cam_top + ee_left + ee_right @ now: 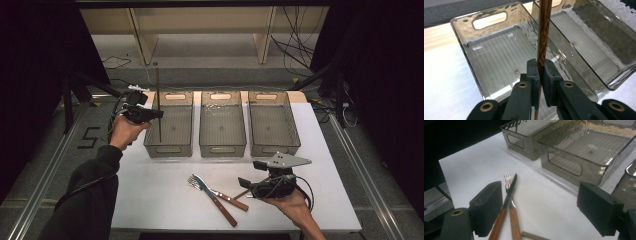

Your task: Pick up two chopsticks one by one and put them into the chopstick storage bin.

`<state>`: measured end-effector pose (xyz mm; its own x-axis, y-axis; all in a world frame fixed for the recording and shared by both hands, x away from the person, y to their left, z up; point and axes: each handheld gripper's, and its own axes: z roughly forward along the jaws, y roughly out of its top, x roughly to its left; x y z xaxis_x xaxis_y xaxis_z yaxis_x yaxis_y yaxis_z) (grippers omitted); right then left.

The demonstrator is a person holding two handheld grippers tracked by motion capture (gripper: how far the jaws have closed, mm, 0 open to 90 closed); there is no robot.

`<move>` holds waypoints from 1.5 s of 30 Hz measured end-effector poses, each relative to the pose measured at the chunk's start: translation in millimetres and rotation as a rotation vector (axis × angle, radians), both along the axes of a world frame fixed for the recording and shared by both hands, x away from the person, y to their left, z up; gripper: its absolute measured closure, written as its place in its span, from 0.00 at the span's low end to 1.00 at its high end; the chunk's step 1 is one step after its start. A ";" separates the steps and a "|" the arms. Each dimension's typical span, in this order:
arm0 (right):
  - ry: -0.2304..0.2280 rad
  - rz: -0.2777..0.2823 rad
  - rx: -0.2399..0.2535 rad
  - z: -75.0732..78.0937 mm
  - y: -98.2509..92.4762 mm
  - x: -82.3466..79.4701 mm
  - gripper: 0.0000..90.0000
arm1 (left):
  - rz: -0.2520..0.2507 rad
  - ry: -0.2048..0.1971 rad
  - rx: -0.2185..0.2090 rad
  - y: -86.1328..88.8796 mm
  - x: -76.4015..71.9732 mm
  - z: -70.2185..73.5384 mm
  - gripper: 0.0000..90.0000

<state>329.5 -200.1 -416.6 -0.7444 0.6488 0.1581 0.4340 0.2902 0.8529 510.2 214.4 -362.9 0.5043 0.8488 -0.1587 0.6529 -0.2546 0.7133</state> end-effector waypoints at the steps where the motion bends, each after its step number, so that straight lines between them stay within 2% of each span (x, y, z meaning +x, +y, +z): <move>1: 0.000 0.000 0.000 0.0 0.0 0.0 0.24 | 0.000 0.001 0.005 -0.5 0.5 -1.8 0.93; 16: 0.003 0.005 0.004 -1.0 1.0 -0.4 0.24 | -0.008 0.029 0.019 -5.1 2.8 -13.4 0.93; 23: 0.006 0.008 0.001 -1.1 1.4 -1.0 0.24 | -0.011 0.054 0.042 -6.6 5.6 -19.7 0.93; 45: 0.006 0.006 -0.002 -1.4 0.6 -0.4 0.24 | -0.002 0.123 0.076 0.5 7.1 -41.6 0.93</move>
<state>329.1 -199.5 -418.0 -0.7474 0.6447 0.1607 0.4370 0.2948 0.8498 517.3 214.9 -404.5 0.4868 0.8597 -0.1549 0.7335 -0.3060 0.6069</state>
